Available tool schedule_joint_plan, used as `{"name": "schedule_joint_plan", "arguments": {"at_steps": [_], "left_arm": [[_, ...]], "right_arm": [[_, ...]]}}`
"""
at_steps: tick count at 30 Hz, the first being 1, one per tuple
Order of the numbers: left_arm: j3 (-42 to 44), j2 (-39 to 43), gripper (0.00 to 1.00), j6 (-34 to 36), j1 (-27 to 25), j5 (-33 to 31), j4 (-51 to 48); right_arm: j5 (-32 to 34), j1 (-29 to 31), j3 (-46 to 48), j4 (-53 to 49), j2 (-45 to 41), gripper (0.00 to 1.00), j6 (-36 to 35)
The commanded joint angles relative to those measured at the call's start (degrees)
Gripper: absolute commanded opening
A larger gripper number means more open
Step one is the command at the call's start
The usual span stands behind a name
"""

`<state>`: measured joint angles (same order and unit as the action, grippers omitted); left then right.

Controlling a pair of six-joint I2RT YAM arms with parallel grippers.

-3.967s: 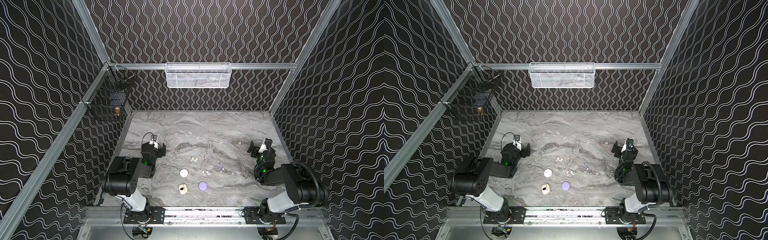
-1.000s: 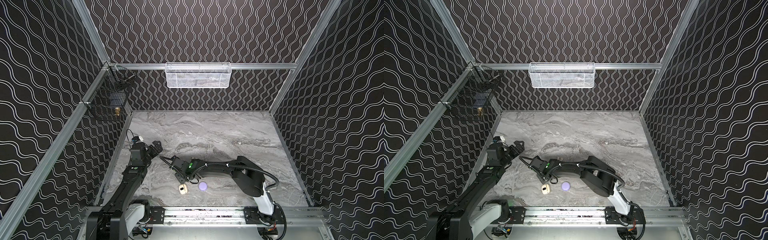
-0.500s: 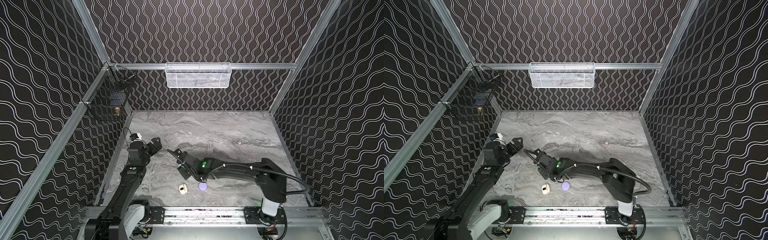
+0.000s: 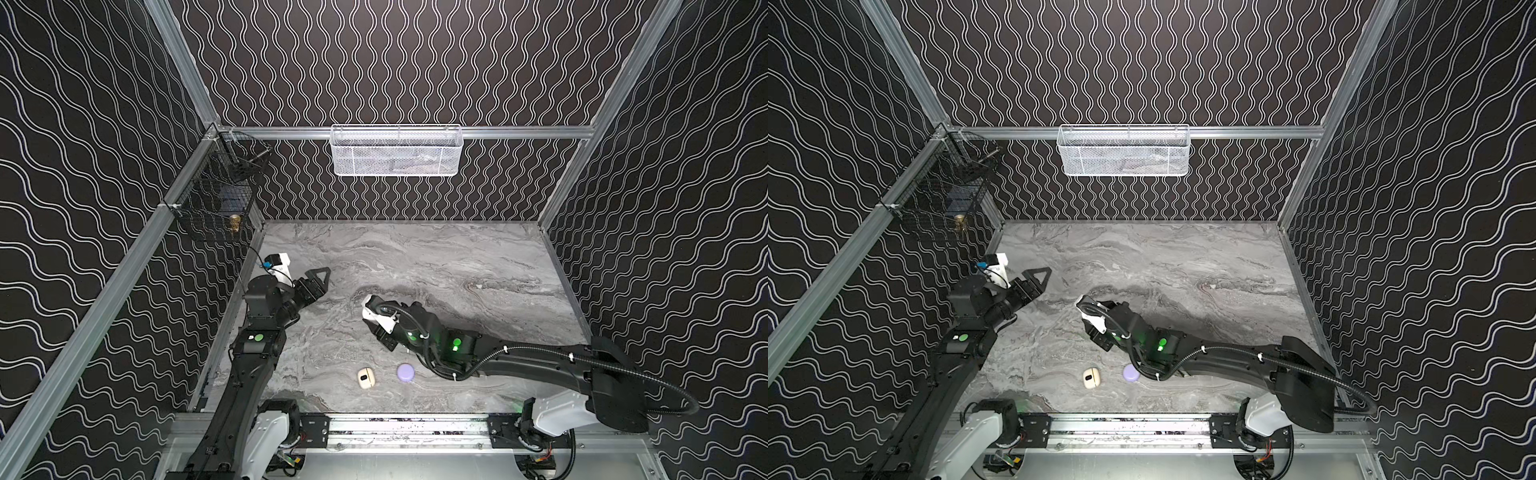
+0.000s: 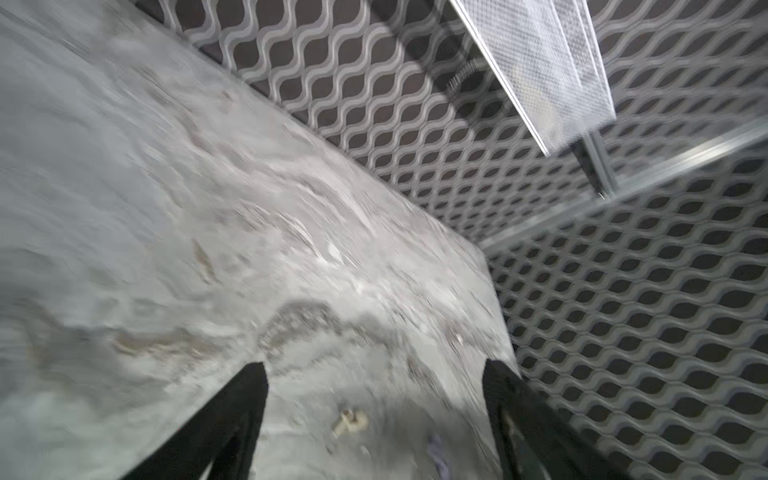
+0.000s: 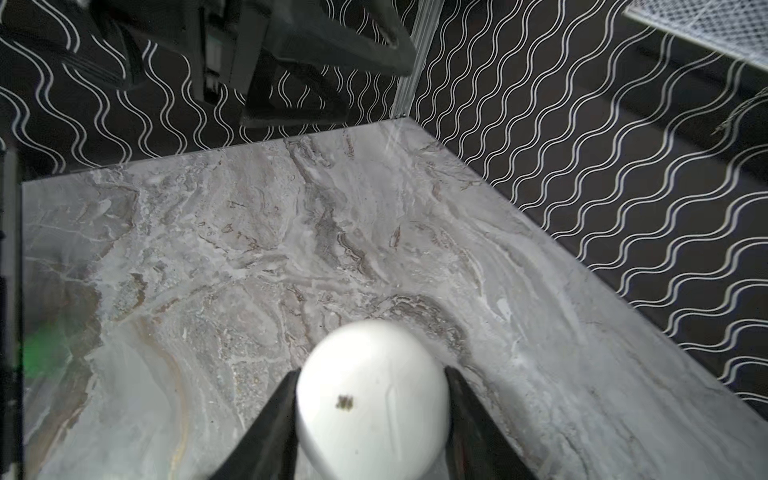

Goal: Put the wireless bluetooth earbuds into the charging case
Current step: 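Lift the white case toward the left gripper while the left arm reaches in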

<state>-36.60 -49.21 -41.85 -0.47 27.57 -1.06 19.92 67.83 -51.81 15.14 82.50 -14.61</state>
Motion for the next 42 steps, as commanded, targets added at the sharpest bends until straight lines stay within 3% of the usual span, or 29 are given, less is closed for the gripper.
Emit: {"name": "schedule_joint_plan", "arguments": {"at_steps": [1, 6, 9, 15, 18, 21, 26, 42], "left_arm": [[-1.9, 0.6, 0.84, 2.4, 0.1, 14.3, 1.6], [-7.7, 4.6, 0.80, 10.9, 0.0, 18.9, -5.9], [-6.0, 6.8, 0.74, 9.3, 0.0, 20.4, -3.5], [-3.2, 10.5, 0.70, 7.6, -1.1, 21.5, 0.5], [-1.5, 8.5, 0.70, 7.0, -3.2, 20.4, 4.3], [-1.0, 4.3, 0.62, 8.9, -7.4, 18.4, 5.0], [-1.8, 4.1, 0.61, 15.6, -14.4, 11.1, 0.5], [-2.2, 0.2, 0.49, 17.9, -18.8, 11.6, 1.4]], "right_arm": [[3.1, 0.1, 3.7, 10.5, -3.3, 0.28, -9.4], [3.1, 0.1, 7.5, 16.0, -7.7, 0.30, -16.9], [2.9, 0.0, 8.7, 19.3, -8.4, 0.31, -21.9], [2.0, -0.9, 10.6, 25.7, -6.9, 0.30, -29.0], [-0.7, -2.3, 11.3, 27.9, -5.9, 0.30, -29.5], [-3.7, -4.1, 11.3, 29.8, -4.3, 0.30, -29.5], [-6.3, -6.2, 9.7, 31.0, -0.5, 0.29, -29.3], [-8.2, -6.7, 7.3, 30.2, 2.3, 0.28, -29.8]]}}
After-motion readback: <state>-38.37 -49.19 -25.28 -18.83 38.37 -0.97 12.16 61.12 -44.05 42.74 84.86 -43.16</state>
